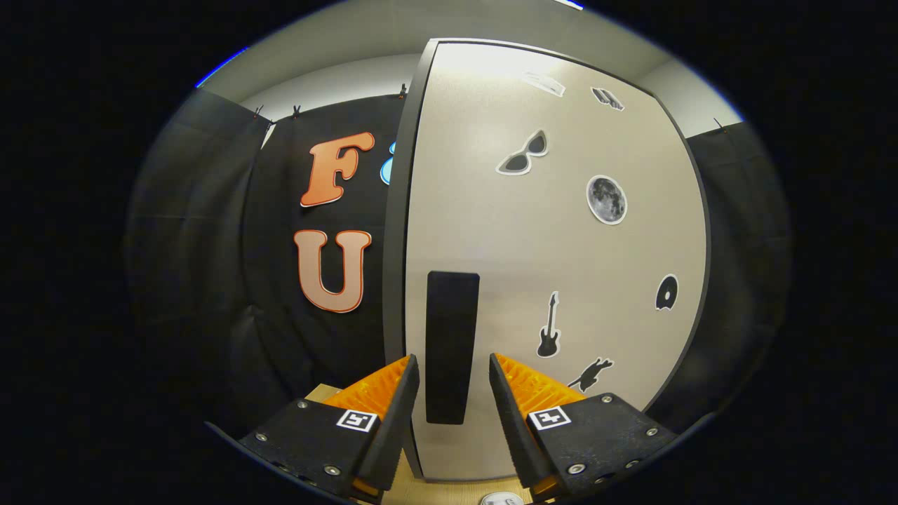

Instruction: Open the shoe cabinet door, grab the shoes and put them into the shoe cabinet, then close the shoe cabinet door.

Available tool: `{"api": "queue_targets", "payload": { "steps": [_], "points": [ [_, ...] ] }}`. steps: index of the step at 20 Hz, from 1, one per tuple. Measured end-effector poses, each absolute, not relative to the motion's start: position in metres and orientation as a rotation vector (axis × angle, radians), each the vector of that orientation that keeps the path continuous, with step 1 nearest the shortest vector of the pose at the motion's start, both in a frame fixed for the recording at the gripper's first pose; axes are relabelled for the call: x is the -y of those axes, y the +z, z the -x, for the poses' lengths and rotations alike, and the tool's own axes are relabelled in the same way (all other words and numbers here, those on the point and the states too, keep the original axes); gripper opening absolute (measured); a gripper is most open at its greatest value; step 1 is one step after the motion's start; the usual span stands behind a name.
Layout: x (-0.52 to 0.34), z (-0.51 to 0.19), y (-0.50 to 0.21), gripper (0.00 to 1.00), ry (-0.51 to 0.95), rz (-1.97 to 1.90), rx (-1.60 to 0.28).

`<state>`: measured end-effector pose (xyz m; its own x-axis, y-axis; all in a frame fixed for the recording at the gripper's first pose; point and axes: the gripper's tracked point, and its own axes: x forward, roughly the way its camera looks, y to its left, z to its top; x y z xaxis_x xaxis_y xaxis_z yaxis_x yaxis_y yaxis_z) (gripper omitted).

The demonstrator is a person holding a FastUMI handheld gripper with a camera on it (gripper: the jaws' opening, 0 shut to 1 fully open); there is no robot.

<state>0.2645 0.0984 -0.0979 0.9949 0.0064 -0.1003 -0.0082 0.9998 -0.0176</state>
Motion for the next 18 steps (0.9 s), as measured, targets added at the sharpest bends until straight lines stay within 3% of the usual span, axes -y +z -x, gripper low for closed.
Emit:
{"api": "queue_targets", "payload": {
  "steps": [6,14,18],
  "points": [
    [-0.103,-0.277,-0.1,0.39,0.008,0.03,-0.087],
    [-0.103,-0.278,-0.102,0.17,0.077,0.004,-0.128],
    [-0.104,-0.273,-0.1,0.16,0.067,-0.013,-0.117]
  ]
}}
